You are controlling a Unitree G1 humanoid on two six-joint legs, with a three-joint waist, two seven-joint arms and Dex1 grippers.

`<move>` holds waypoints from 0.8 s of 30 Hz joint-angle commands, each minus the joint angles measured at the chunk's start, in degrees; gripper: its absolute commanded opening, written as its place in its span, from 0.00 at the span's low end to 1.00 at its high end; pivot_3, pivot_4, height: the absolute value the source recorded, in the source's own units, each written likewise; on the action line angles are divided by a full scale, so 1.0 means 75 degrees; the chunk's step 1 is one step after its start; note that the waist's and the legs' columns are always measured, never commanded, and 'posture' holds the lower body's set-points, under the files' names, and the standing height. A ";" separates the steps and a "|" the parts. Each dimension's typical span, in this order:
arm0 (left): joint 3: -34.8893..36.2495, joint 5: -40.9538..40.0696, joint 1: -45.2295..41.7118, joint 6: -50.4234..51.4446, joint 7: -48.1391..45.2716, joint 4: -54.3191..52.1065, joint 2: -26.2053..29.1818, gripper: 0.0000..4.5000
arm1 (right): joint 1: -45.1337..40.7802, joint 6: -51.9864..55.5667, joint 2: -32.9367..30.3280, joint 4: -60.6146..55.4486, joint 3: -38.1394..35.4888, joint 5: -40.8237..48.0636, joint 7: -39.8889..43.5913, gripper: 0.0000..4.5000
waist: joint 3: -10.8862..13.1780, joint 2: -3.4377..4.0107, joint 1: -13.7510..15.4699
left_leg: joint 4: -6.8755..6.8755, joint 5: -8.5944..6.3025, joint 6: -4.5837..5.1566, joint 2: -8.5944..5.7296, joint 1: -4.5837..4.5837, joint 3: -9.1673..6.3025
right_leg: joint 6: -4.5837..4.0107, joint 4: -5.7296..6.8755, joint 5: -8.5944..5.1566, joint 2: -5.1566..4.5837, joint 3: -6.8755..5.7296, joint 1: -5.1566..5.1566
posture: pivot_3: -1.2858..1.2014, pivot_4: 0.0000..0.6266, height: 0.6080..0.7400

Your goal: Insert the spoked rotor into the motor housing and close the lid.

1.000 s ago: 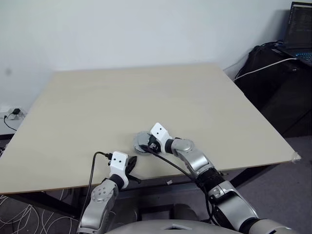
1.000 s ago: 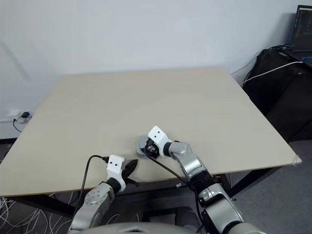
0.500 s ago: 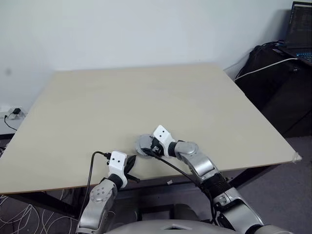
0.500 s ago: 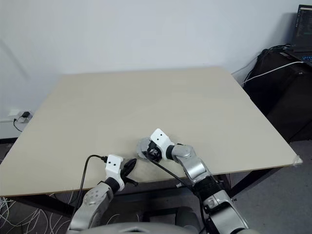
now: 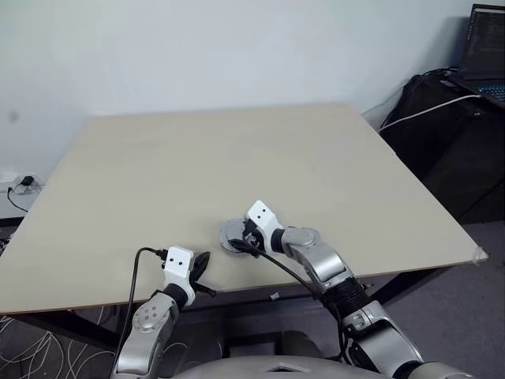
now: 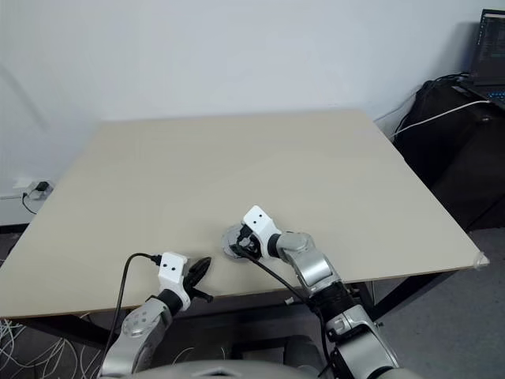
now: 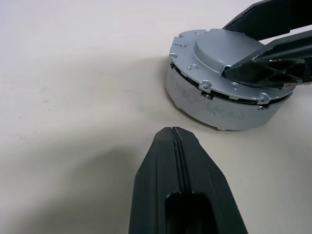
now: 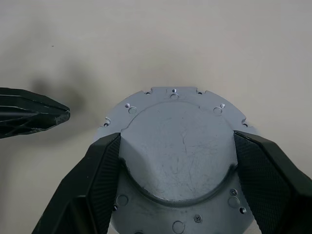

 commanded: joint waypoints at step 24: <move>-0.0136 -0.0013 -0.0042 -0.0040 0.0003 -0.0341 -0.0018 0.00 | 0.0270 0.0081 -0.0261 -0.0284 0.0457 -0.0339 -0.0030 0.71 | -0.0010 0.0008 -0.0003 | -0.0002 -0.0007 -0.0012 0.0001 0.0021 0.0000 | 0.0001 -0.0001 -0.0003 0.0000 0.0000 0.0018 | 0.52 0.00 1.00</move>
